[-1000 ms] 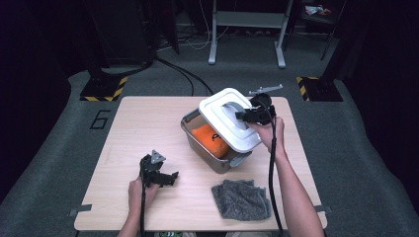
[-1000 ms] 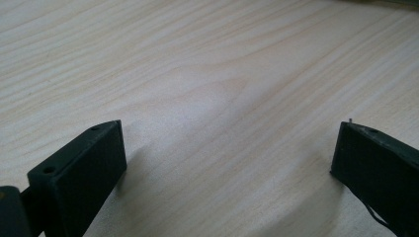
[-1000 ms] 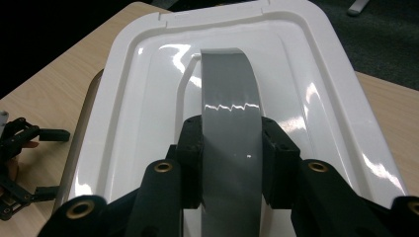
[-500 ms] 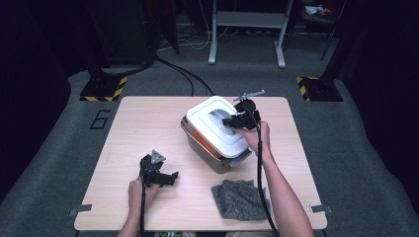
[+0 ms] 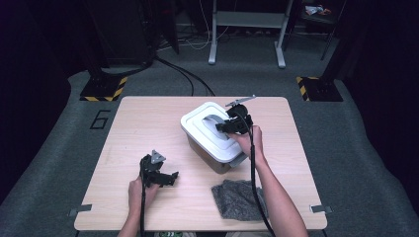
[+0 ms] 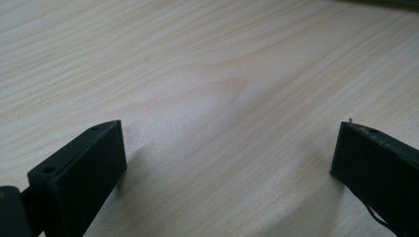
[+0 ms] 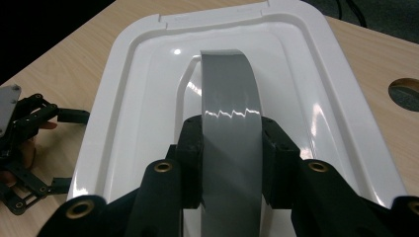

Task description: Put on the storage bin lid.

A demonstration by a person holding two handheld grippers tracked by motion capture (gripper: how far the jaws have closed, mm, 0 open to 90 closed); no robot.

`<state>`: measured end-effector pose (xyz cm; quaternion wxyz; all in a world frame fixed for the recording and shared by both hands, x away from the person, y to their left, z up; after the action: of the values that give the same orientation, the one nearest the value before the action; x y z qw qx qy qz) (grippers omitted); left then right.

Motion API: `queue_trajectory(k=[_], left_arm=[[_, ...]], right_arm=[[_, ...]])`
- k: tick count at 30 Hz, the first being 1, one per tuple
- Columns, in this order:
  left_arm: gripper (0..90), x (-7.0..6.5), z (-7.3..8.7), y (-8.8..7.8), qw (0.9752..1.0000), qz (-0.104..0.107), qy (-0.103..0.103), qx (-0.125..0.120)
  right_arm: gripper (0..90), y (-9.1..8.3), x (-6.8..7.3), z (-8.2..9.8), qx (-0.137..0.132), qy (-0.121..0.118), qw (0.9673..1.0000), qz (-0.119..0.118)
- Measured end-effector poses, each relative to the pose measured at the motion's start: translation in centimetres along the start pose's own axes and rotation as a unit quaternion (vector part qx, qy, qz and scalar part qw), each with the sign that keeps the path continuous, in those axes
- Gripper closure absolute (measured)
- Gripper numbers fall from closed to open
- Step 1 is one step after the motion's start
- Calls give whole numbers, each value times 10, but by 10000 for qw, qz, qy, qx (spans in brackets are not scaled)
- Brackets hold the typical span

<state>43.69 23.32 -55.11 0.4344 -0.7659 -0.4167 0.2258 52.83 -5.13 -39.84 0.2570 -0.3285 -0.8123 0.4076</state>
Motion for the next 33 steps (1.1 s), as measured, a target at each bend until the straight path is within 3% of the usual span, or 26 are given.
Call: queue_trajectory(k=[2, 10, 21, 28, 33], left_arm=[[0, 0, 0, 0, 10000, -2, 2, 1], [0, 0, 0, 0, 10000, -2, 1, 0], [0, 0, 0, 0, 10000, -2, 4, 1], [0, 0, 0, 0, 10000, -2, 4, 1], [0, 0, 0, 0, 10000, -2, 2, 0]], right_arm=[[664, 1, 3, 1, 42, 84, 10000, -28], [655, 4, 4, 2, 19, -51, 10000, 50], [264, -20, -5, 7, -190, 5, 9996, 213], [146, -45, -19, 19, -437, 83, 9984, 357], [136, -59, -33, 32, -559, 136, 9973, 462]])
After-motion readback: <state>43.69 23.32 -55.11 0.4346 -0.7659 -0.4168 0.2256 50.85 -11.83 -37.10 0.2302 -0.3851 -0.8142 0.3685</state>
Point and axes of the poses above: each handheld gripper's, and its own axes: y roughly forward along the jaws, z roughly out of its underside, x roughly to its left, the point moved 3 cm from there along y, roughly forward along the jaws, and after that the axes turned 14 degrees about x, right-handed, at the moved point
